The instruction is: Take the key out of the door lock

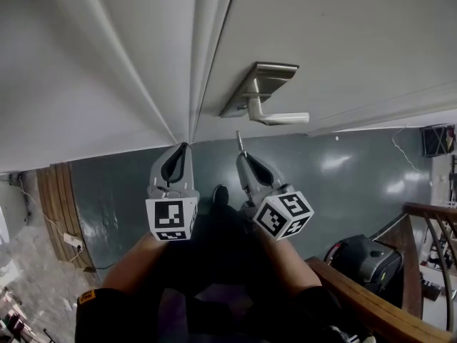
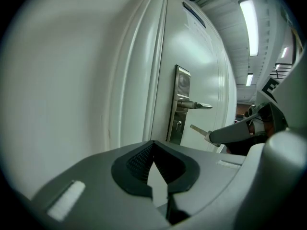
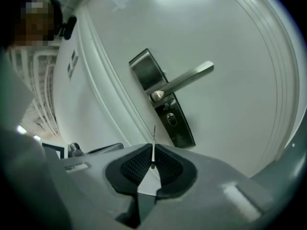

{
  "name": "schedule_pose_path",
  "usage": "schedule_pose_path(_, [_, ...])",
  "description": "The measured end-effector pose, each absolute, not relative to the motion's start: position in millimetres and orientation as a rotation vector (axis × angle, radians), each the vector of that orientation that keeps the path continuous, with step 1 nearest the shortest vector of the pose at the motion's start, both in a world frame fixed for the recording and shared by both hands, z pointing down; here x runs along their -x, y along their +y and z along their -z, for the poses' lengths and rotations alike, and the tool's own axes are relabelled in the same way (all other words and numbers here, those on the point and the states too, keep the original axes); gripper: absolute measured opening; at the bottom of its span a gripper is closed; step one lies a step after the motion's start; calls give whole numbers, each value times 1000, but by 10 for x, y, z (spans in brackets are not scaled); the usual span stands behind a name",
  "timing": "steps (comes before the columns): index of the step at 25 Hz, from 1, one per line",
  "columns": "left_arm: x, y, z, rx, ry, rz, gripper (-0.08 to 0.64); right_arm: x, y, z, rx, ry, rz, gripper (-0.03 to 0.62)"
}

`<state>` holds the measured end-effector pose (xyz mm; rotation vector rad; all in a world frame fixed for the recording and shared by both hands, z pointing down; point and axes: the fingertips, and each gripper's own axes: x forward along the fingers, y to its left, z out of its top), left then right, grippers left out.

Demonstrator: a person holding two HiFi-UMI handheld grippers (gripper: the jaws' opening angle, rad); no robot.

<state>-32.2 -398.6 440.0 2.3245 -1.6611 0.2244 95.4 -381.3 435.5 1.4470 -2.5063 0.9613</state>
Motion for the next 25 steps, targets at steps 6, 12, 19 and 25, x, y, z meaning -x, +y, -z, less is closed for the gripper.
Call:
schedule_pose_path(6, [435,-3901,-4525,-2363,-1575,-228,18,-765,-3619,-4277,-1518,-2420,-709,17])
schedule_pose_path(12, [492,-3766,-4524,-2369,-1556,-222,18,-695,-3409,-4309,-1519,-2396,-702,17])
schedule_pose_path(19, [341,-3452,-4465,-2382,-1580,-235,18,-841,-3067,-4329,-1494,-2421,-679,17])
schedule_pose_path(25, [93,-2896,-4343,-2379,-1644,-252,18,-1137,-2549,-4356,-1481,-2461,-659,17])
